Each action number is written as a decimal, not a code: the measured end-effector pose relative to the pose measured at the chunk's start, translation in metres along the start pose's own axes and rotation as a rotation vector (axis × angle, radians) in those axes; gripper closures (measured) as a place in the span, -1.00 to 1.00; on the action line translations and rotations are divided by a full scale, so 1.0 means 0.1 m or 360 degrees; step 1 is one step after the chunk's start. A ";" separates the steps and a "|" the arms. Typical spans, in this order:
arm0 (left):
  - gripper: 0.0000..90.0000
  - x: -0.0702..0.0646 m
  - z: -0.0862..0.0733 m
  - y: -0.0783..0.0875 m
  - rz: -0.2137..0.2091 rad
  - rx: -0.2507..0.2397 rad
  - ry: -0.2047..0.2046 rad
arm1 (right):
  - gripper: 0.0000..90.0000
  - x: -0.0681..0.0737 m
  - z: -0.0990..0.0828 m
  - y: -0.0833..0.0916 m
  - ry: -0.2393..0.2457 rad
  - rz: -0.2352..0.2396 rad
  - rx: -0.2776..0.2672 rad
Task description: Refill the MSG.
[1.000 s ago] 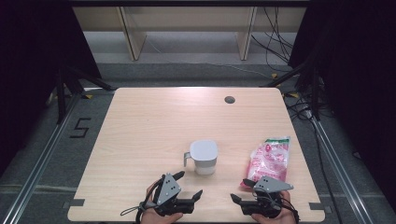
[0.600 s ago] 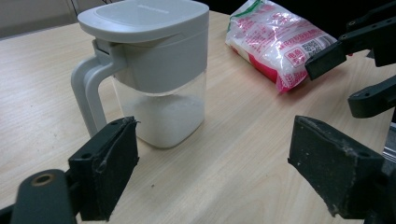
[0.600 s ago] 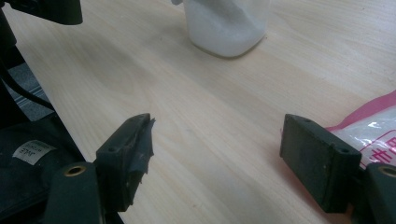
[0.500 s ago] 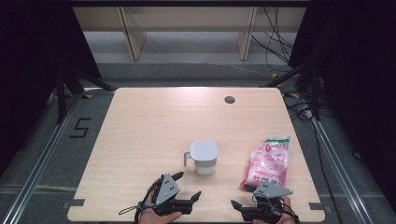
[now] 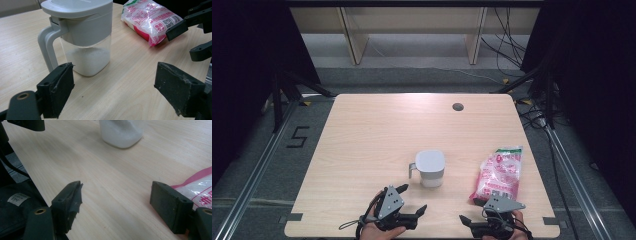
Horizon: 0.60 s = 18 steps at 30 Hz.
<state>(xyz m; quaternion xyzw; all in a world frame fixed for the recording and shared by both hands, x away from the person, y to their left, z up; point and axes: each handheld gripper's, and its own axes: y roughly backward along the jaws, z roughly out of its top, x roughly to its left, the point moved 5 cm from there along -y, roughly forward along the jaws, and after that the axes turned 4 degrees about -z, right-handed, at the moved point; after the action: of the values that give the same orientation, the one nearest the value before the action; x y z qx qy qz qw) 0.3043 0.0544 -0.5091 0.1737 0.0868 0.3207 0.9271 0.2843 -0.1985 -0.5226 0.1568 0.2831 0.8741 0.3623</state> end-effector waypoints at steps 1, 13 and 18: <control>-0.67 0.00 0.00 0.00 -0.0007 -0.0010 0.0013 | -0.41 0.00 0.00 0.00 0.0002 -0.0001 0.0000; -0.67 0.02 0.05 0.03 0.0014 -0.0001 -0.0005 | -0.41 -0.04 -0.03 0.01 -0.0026 -0.0006 0.0000; -0.67 0.01 0.03 0.01 0.0000 0.0020 -0.0006 | -0.41 0.00 -0.04 0.03 -0.0082 -0.0019 0.0018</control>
<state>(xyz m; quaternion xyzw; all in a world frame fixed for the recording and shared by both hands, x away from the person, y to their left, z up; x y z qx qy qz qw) 0.3053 0.0552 -0.5055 0.1801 0.0872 0.3199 0.9261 0.2809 -0.2023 -0.5242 0.1797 0.2796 0.8659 0.3738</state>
